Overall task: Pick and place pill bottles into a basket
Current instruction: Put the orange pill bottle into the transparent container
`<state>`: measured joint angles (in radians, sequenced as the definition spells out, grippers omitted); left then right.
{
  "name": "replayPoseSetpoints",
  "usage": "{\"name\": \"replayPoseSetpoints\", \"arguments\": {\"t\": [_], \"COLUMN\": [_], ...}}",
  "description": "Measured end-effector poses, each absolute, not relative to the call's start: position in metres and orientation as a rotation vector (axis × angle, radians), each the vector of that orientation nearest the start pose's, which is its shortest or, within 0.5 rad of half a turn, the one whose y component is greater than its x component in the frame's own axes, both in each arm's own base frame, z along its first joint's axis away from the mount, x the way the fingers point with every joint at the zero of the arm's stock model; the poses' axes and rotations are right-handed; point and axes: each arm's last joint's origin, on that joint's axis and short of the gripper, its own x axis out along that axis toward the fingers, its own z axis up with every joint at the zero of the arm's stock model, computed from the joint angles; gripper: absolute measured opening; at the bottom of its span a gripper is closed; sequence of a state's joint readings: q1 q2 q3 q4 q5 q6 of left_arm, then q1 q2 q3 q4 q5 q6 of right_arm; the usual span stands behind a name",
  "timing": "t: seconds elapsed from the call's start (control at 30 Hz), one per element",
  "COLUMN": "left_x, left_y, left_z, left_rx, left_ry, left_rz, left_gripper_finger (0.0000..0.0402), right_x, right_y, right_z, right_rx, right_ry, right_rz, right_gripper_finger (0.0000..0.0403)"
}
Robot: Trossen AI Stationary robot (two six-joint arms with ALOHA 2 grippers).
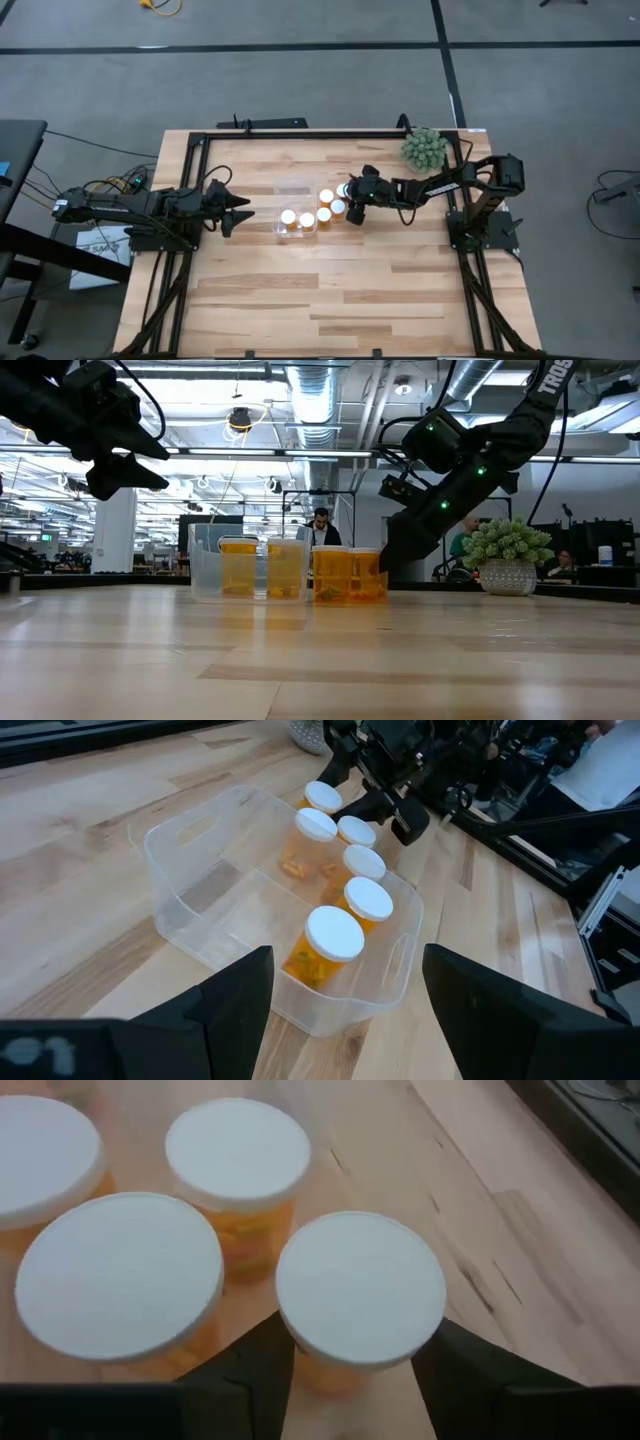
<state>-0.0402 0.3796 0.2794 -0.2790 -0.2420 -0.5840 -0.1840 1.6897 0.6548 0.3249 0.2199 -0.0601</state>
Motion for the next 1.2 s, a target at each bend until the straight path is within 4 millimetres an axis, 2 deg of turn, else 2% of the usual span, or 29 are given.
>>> {"name": "replayPoseSetpoints", "arguments": {"t": [0.4, 0.57, 0.8, 1.07, 1.2], "left_x": [0.114, 0.114, 0.114, 0.114, 0.114], "left_y": [0.002, 0.002, 0.002, 0.002, 0.002], "left_z": [0.201, 0.201, 0.201, 0.201, 0.201], "left_rx": [-0.521, -0.521, -0.521, -0.52, -0.52], "left_ry": [0.306, 0.307, 0.307, 0.307, 0.307], "left_rz": [0.303, 0.303, 0.303, 0.303, 0.303], "left_gripper_finger": [0.0247, 0.0247, 0.0247, 0.0247, 0.0247], "right_x": [0.313, 0.323, 0.342, 0.366, 0.373], "right_y": [-0.081, -0.092, -0.102, -0.084, -0.071], "right_z": [0.148, 0.166, 0.202, 0.244, 0.256], "right_rx": [-0.073, -0.118, -0.133, -0.186, -0.185], "right_ry": [0.697, 0.71, 0.672, 0.577, 0.53], "right_rz": [-0.421, -0.434, -0.445, -0.296, -0.222], "right_gripper_finger": [0.0169, 0.0169, 0.017, 0.0168, 0.0171]}}
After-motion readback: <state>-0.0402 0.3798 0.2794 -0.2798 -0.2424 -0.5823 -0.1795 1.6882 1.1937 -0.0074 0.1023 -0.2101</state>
